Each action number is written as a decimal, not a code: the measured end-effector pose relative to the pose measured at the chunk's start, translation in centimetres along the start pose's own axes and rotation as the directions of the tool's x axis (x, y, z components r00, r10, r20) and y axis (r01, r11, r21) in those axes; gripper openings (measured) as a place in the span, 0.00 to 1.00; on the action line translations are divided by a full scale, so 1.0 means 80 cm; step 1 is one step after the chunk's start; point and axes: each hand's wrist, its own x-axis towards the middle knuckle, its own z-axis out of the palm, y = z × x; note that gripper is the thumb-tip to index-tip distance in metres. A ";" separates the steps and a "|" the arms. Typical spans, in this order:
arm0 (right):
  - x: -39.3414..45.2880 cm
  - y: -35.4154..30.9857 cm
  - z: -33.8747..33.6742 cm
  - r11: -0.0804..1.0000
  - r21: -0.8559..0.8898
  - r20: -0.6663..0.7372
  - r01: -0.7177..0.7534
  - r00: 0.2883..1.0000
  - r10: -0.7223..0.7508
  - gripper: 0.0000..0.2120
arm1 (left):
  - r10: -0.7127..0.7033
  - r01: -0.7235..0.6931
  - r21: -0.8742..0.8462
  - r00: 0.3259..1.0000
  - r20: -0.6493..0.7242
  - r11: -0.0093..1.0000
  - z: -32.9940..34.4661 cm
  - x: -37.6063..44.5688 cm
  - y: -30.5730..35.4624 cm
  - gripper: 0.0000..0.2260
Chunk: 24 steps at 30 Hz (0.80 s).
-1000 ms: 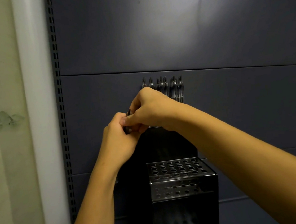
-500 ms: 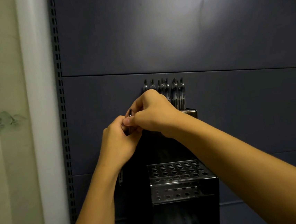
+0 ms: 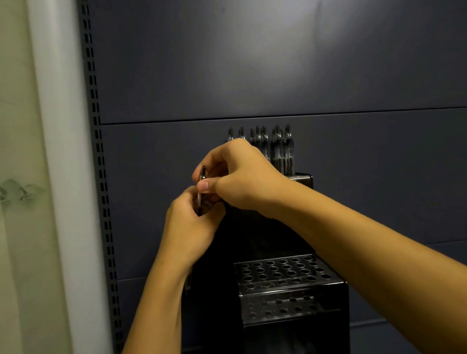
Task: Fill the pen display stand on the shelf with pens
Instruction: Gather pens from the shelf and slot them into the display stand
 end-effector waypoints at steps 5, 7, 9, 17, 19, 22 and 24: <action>-0.003 0.003 0.003 0.999 0.015 -0.022 0.029 0.999 -0.028 0.02 | 0.034 -0.032 0.107 0.999 -0.024 0.994 -0.001 -0.001 -0.001 0.03; -0.002 0.003 0.002 0.999 0.014 -0.030 0.041 0.999 -0.041 0.03 | 0.038 -0.034 0.141 0.999 -0.028 0.989 -0.001 0.000 -0.002 0.02; 0.000 0.002 0.002 0.998 0.020 -0.053 0.062 0.997 -0.061 0.04 | 0.030 -0.025 0.179 0.999 -0.023 0.984 -0.001 0.001 -0.004 0.04; 0.016 0.000 -0.018 0.992 0.088 -0.154 0.094 0.985 -0.080 0.10 | 0.053 -0.047 0.134 0.998 -0.044 0.990 0.000 0.004 -0.012 0.05; 0.024 -0.003 -0.036 0.985 0.129 -0.247 0.117 0.965 -0.083 0.10 | 0.003 0.002 0.136 0.999 -0.033 0.991 0.000 0.006 -0.021 0.05; 0.035 -0.011 -0.069 0.976 0.184 -0.336 0.117 0.941 -0.050 0.09 | -0.049 0.048 0.128 0.999 0.002 0.991 0.002 0.008 -0.034 0.03; 0.043 -0.013 -0.086 0.976 0.191 -0.349 0.099 0.937 -0.027 0.09 | -0.049 0.047 0.122 0.999 0.010 0.991 0.004 0.008 -0.037 0.02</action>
